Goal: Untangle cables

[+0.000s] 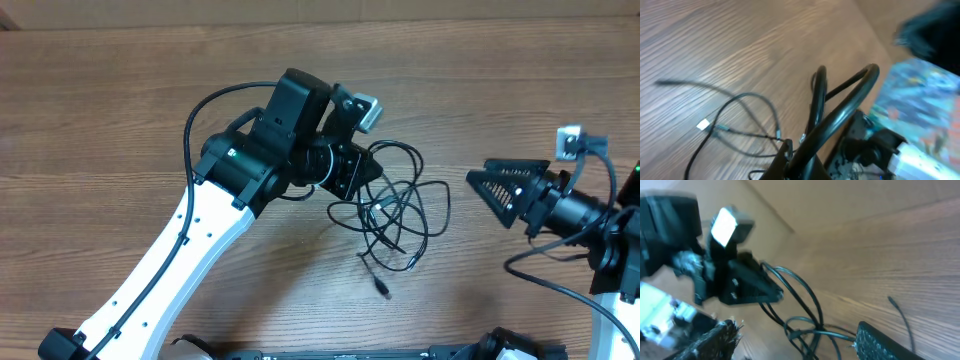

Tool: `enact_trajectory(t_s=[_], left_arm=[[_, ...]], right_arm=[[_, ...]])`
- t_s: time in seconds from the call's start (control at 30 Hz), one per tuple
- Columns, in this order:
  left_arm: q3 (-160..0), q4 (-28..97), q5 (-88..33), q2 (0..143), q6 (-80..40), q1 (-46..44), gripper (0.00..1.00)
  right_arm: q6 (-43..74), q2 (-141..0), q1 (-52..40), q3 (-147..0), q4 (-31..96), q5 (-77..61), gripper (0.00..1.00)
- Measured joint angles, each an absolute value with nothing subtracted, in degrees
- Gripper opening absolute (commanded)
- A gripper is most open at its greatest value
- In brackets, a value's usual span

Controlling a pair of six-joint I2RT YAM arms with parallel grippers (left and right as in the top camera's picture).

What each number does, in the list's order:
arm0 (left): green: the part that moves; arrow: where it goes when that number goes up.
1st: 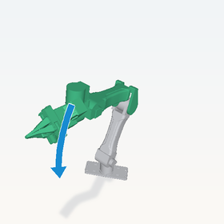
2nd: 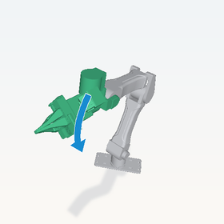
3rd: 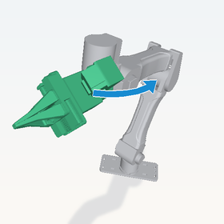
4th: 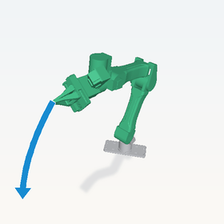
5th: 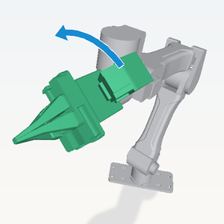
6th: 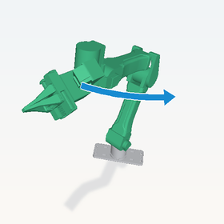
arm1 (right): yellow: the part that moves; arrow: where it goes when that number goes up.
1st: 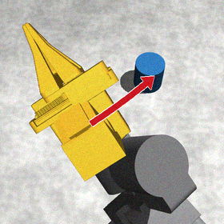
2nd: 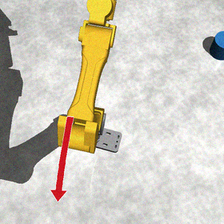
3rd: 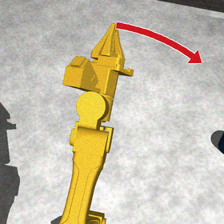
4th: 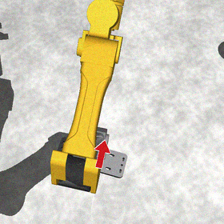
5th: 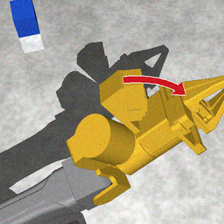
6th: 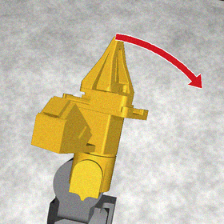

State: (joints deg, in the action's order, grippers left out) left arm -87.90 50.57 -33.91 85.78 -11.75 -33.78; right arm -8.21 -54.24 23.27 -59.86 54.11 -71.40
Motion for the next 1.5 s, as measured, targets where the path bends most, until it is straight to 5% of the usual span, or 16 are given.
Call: enact_trajectory(t_s=[0.23,0.5,1.17,1.5], left_arm=[[-87.9,47.2,-46.5,85.8,-4.8,-33.8,0.04],[-87.9,42.4,-55.4,85.8,-2.8,-33.8,0.04],[-87.9,7.1,-71.2,85.8,-22.4,-26.2,0.04],[-87.9,6.0,-77.4,85.8,-27.9,-26.2,0.04]], right_arm=[[-27.5,-54.3,23.1,-59.8,62.5,-71.6,0.77],[-35.7,-54.3,21.1,-59.8,65.5,-70.4,0.76],[-35.5,-54.9,20.9,-59.8,75.0,-61.0,0.78],[-28.0,-59.2,20.9,-59.8,68.6,-60.6,0.79]])
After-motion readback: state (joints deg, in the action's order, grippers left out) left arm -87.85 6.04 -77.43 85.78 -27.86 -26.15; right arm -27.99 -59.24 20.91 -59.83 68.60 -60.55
